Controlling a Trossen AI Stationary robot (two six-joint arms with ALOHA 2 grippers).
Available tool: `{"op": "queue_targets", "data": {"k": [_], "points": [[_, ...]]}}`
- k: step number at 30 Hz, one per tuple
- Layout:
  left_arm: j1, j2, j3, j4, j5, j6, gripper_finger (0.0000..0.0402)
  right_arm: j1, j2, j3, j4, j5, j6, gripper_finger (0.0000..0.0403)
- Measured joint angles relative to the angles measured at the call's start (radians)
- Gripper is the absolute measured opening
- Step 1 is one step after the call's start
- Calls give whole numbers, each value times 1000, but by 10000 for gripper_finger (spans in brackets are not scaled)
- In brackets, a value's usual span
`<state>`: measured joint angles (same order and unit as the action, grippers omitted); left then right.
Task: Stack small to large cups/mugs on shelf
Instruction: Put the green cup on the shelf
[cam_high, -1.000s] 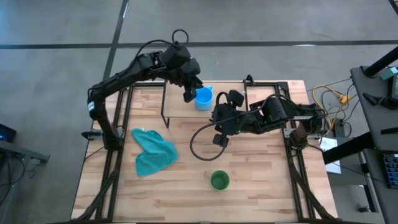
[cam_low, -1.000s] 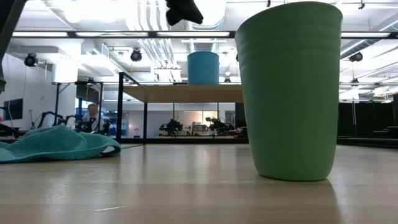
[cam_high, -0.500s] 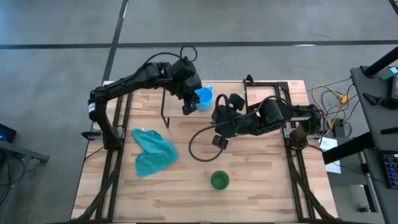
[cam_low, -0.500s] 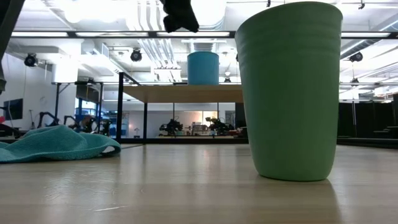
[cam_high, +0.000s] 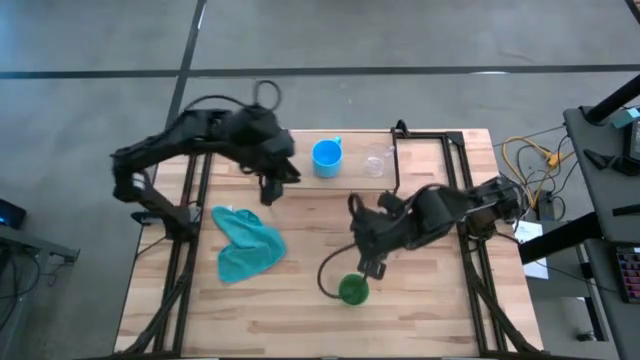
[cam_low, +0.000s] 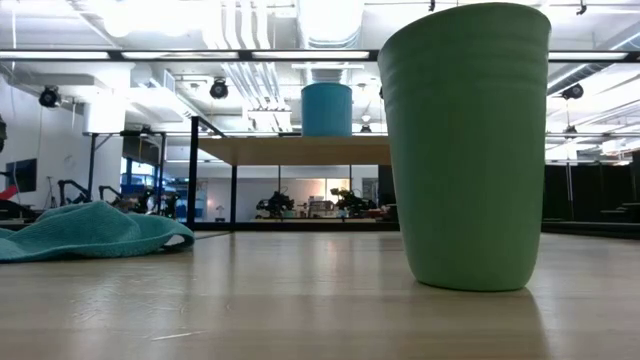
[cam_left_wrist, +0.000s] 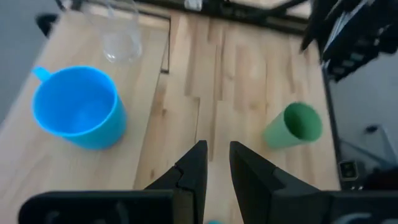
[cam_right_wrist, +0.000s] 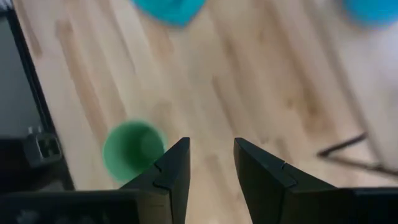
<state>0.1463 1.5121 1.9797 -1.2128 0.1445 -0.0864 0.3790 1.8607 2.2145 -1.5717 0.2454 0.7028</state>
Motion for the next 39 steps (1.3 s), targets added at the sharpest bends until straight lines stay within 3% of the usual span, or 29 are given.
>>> {"op": "queue_targets", "data": {"k": [10, 17, 28, 39], "points": [[-25, -206, 0, -1, -203, -92, 54, 14, 2, -246, 104, -171, 68, 118], [-25, -264, -1, -1, -207, -92, 54, 16, 2, -399, 343, -284, 67, 118], [-25, -258, -3, -2, -206, -91, 54, 15, 2, -541, 360, -330, 113, 118], [-25, -234, -3, -2, -206, -90, 54, 11, 1, -590, 454, -360, 117, 118]]}}
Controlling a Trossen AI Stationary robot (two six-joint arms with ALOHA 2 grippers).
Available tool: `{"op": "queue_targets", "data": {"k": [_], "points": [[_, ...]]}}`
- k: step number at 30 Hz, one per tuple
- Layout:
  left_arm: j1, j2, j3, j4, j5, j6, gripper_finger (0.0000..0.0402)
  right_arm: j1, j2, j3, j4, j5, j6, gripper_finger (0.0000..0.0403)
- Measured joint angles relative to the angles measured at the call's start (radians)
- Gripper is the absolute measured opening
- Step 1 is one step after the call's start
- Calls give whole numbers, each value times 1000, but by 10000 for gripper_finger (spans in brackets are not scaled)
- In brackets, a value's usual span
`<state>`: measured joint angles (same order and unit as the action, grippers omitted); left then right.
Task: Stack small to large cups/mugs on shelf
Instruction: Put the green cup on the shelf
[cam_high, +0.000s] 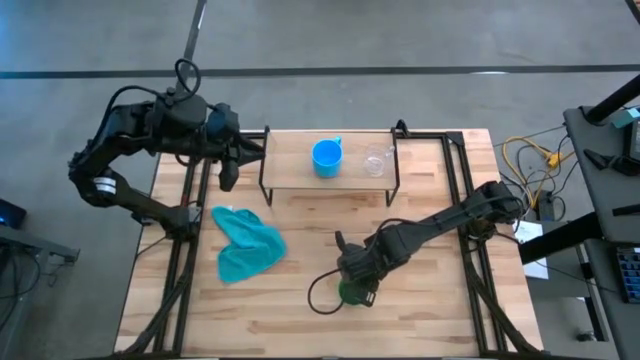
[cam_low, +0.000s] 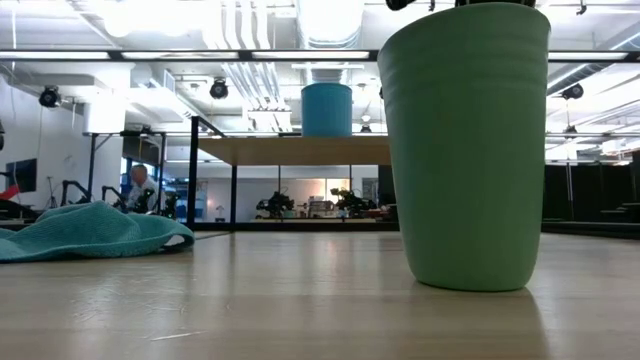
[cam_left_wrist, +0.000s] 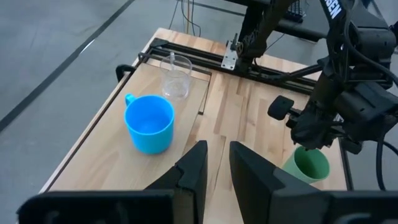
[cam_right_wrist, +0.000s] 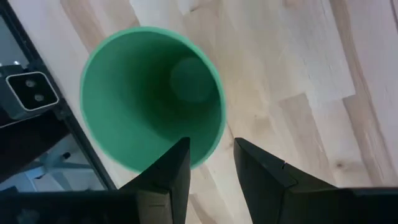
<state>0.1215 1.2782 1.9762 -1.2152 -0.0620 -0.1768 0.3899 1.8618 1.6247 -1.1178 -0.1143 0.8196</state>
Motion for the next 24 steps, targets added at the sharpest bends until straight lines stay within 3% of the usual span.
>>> {"op": "queue_targets", "data": {"k": [11, 24], "points": [[0, 7, 0, 1, 0, 2, 54, -23, 0, -25, 15, 10, -12, 117], [1, 11, 0, 2, 0, 6, 54, -38, 4, -40, 129, 10, -61, 78]]}}
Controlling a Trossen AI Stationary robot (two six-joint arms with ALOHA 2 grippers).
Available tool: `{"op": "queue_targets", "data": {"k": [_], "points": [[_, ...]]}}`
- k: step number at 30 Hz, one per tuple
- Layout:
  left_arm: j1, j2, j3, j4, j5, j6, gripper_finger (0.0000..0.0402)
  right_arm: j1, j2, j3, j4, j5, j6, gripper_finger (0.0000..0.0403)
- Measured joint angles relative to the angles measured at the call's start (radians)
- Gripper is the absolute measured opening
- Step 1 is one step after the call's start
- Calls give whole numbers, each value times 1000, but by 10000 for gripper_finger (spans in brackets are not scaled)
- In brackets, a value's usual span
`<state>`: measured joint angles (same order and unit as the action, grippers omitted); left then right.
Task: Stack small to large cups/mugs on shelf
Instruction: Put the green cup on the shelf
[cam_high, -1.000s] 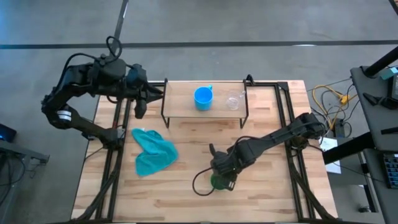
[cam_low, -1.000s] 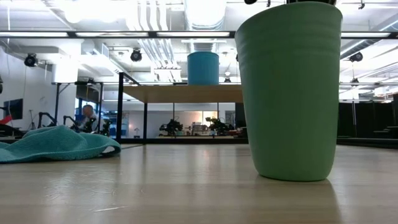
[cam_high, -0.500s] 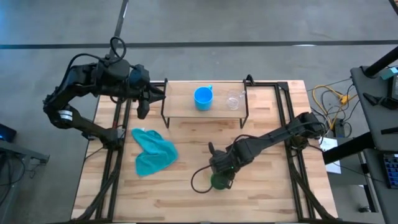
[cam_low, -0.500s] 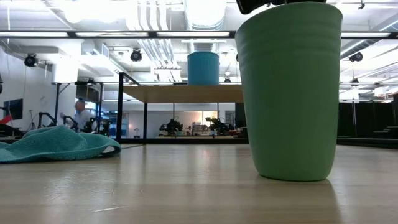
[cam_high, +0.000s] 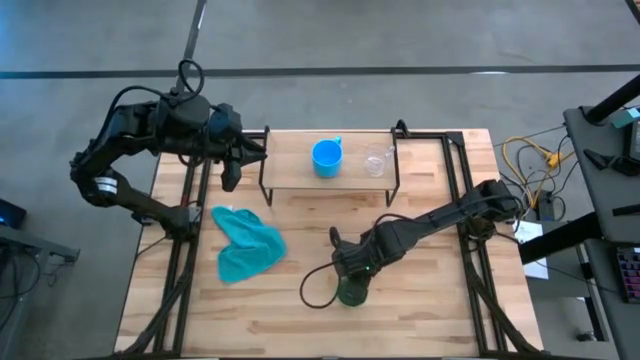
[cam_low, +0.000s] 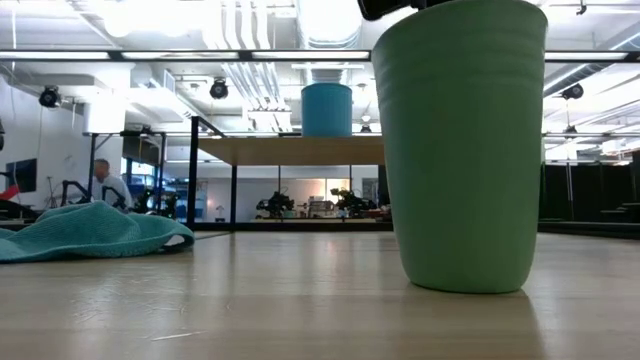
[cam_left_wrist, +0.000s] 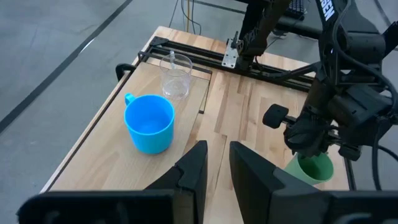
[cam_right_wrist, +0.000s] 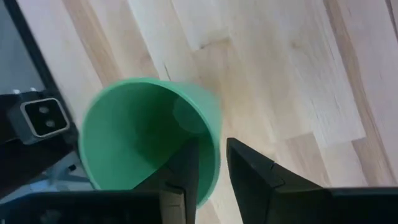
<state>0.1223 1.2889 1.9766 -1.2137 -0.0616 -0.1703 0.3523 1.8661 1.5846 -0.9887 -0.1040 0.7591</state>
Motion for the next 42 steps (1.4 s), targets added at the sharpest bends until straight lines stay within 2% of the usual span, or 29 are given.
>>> {"op": "queue_targets", "data": {"k": [8, 16, 19, 22, 28, 33, 38, 42], "points": [[0, 0, 0, 0, 0, 0, 54, -2, 1, -63, 19, 0, 0, 82], [0, 1, 0, 0, 0, 0, 54, -7, 1, -75, 76, 3, -1, 41], [-1, 7, 0, -2, 0, -6, 54, -13, 1, -75, 96, 47, -4, 17], [-1, 17, 0, -10, 0, -6, 54, -30, 1, -75, 110, 97, -7, 11], [-1, 55, -1, -37, 2, -7, 54, -96, 1, -66, 152, 106, -8, 10], [-1, 112, -3, -166, 2, -13, 54, -153, -5, 16, 157, 109, -61, 9], [-1, 155, -3, -163, 2, -107, 54, -192, -5, 147, 149, 146, -151, 9], [-1, 181, -3, -156, 1, -121, 54, -209, -7, 252, 63, 232, -188, 9]]}}
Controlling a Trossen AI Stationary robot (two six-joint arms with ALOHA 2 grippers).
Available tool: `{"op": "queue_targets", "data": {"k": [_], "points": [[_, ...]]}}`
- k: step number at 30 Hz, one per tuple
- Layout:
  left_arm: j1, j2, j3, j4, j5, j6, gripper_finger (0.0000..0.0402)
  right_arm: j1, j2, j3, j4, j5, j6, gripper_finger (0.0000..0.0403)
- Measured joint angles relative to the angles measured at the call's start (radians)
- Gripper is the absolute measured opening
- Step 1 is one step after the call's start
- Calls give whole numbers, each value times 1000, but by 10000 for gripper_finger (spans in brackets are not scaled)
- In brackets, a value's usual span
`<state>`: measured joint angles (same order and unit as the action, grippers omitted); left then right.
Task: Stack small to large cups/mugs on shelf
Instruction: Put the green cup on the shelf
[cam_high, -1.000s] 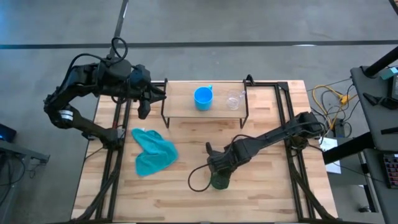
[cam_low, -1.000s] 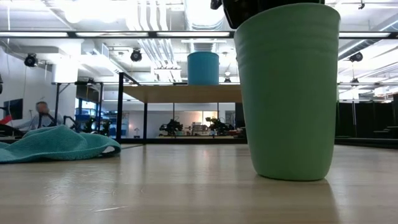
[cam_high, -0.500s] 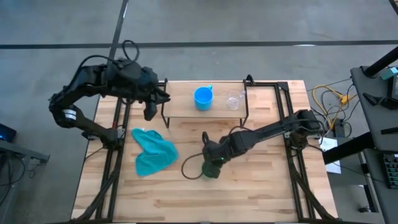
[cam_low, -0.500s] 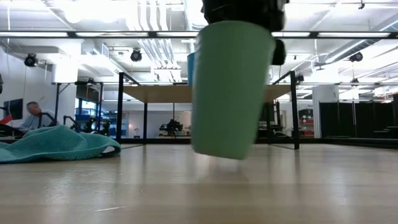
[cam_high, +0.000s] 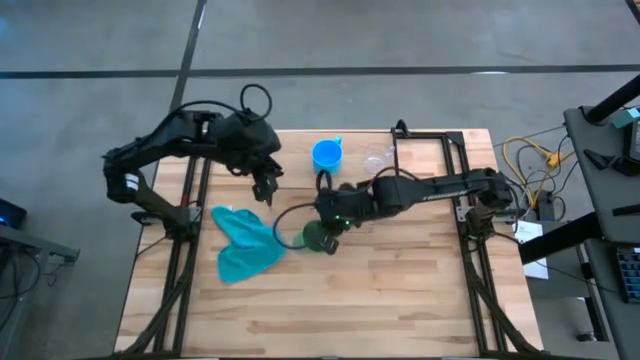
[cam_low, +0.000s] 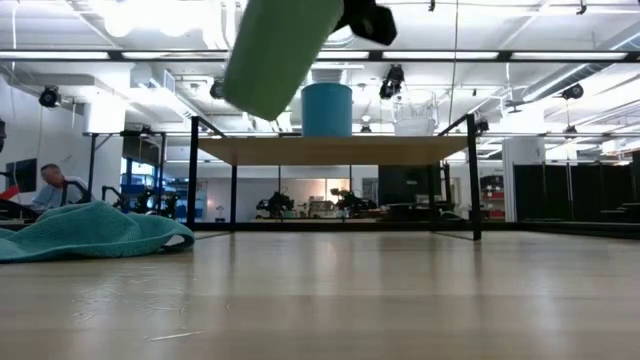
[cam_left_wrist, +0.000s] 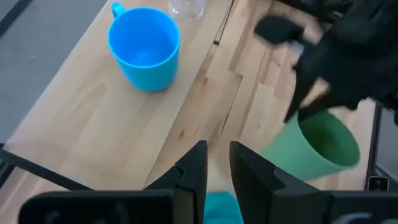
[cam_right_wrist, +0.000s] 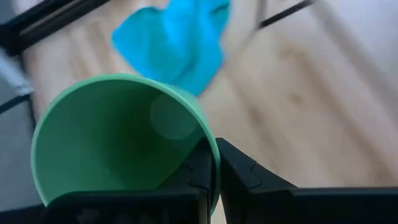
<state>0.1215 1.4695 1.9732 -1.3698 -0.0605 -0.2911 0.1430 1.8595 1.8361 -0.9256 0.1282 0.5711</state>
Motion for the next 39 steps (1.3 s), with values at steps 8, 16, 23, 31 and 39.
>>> {"op": "queue_targets", "data": {"k": [8, 16, 23, 31, 39], "points": [[0, 40, 0, 14, 0, -18, 54, -26, 0, 128, -223, 245, 0, 9], [-14, 61, 0, 74, 0, -66, 54, -42, 2, 139, -216, 249, 39, 9], [-56, 69, 0, 79, -2, -121, 54, -65, 2, 138, -215, 247, 104, 9], [-111, 74, -13, 80, -90, -198, 54, -83, 3, 137, -139, 248, 163, 9], [-158, 74, -97, 108, -125, -271, 54, -86, 6, 133, -50, 249, 163, 9]]}}
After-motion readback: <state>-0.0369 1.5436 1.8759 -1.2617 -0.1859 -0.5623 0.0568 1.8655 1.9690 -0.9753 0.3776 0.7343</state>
